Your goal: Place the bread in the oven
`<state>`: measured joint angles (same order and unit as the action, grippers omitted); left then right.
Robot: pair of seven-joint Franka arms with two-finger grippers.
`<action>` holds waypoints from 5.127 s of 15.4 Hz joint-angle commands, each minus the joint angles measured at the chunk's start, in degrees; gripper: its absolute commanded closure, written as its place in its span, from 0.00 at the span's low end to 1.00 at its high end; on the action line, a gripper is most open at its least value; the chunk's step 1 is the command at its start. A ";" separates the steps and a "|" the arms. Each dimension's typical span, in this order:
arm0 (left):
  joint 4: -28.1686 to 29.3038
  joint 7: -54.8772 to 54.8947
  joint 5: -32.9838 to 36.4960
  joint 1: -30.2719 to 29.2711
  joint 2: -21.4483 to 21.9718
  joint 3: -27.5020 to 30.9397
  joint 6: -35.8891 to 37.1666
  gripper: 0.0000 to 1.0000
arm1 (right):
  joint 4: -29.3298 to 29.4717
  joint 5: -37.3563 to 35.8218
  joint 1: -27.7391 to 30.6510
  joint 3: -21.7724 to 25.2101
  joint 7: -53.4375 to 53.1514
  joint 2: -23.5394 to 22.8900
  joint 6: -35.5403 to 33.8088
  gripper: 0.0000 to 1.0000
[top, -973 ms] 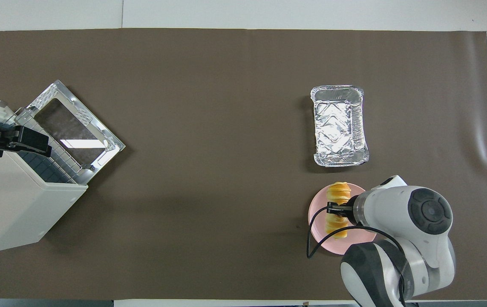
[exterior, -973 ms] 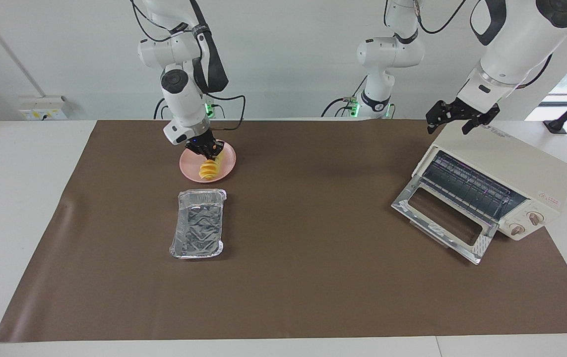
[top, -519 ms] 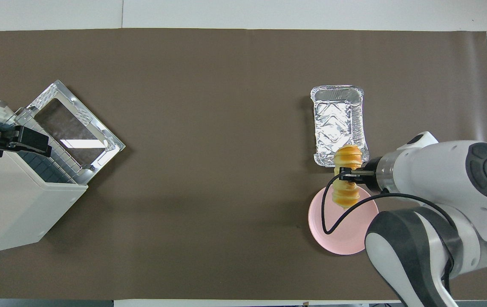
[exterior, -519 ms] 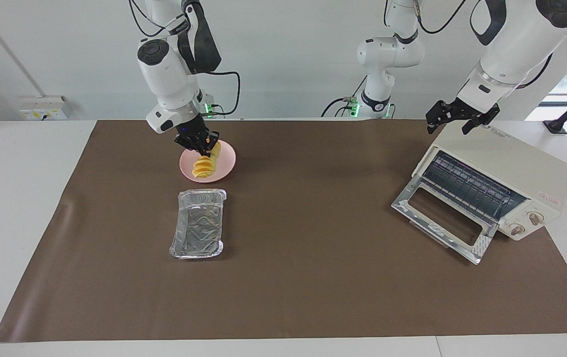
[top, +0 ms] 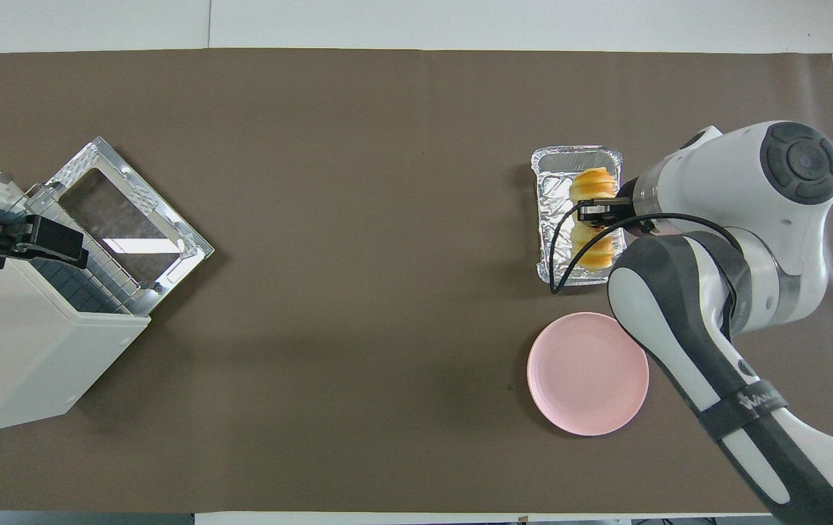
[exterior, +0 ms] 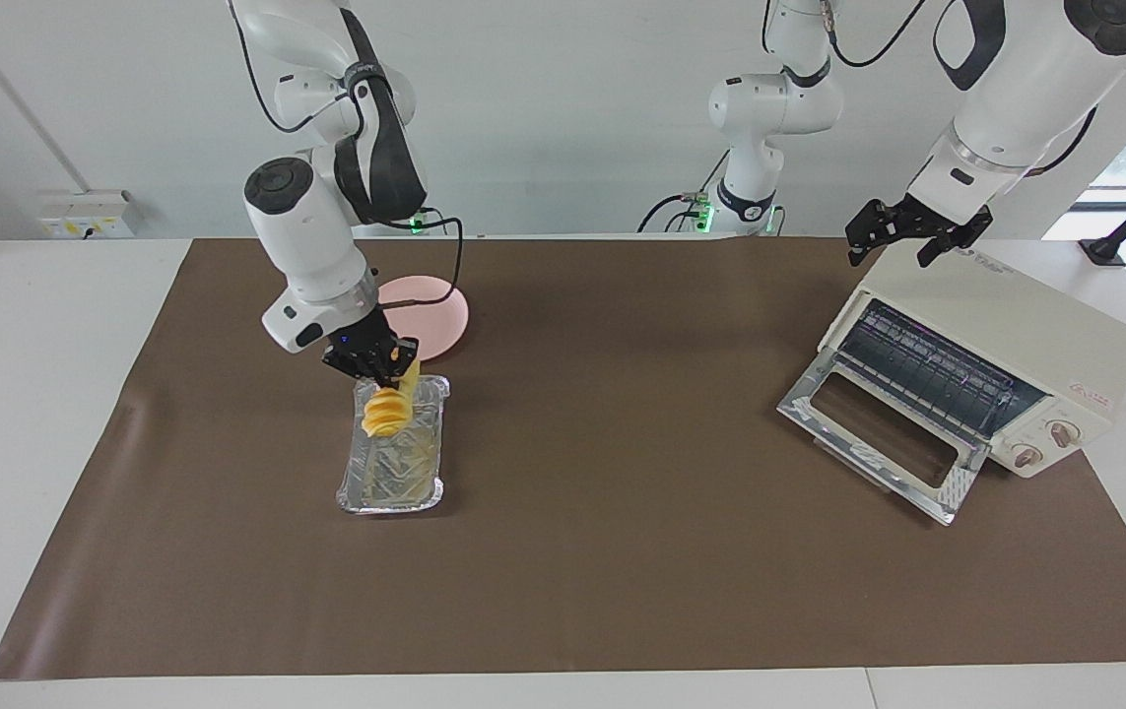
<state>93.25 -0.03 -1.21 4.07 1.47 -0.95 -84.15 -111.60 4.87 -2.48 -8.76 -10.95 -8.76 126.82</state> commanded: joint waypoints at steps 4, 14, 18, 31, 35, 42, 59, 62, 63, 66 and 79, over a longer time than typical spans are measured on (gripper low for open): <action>0.88 0.56 1.03 -0.20 1.08 -0.01 -0.75 0.00 | 1.21 -0.74 0.10 -0.55 1.28 -5.30 7.73 1.00; 0.88 0.64 1.03 -0.20 1.08 -0.01 -0.66 0.00 | -0.29 -0.74 0.28 -0.47 1.20 -6.97 10.64 0.12; 0.88 0.56 1.03 -0.20 1.08 -0.01 -0.75 0.00 | 0.42 -0.74 1.07 -0.38 1.37 -6.97 9.59 0.00; 0.88 0.64 1.03 -0.20 1.08 -0.01 -0.66 0.00 | -6.61 -0.65 7.75 -0.47 8.74 -6.80 10.64 0.62; 0.88 0.64 1.03 -0.20 1.08 -0.01 -0.75 0.00 | -6.70 -0.56 7.75 -0.47 9.46 -6.71 10.20 1.00; 0.88 0.64 1.03 -0.20 1.16 -0.01 -0.66 0.00 | 0.31 0.23 0.92 -0.64 1.15 -6.80 6.97 1.00; 0.88 0.64 1.03 -0.20 1.08 -0.01 -0.75 0.00 | 12.82 2.60 -19.67 -0.55 -24.12 -19.80 13.70 1.00; 0.88 0.64 1.03 -0.20 1.08 -0.01 -0.75 0.00 | 12.55 2.60 -19.76 -0.55 -24.20 -19.72 13.37 0.78; 0.88 0.64 1.03 -0.20 1.08 -0.01 -0.66 0.00 | 12.63 2.60 -19.93 -0.55 -24.29 -19.72 13.28 0.36; 0.88 0.64 1.03 -0.20 1.08 -0.01 -0.75 0.00 | 14.64 0.86 -20.55 0.06 -24.29 -18.93 9.69 0.00; 0.88 0.64 1.03 -0.20 1.08 -0.01 -0.66 0.00 | 13.35 -3.73 2.38 0.15 0.84 4.35 -23.89 0.00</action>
<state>93.25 -0.03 -1.21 4.07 1.47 -0.95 -84.18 -94.66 1.95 -2.19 -7.73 -11.91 -8.56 104.98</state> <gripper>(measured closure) 0.000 0.000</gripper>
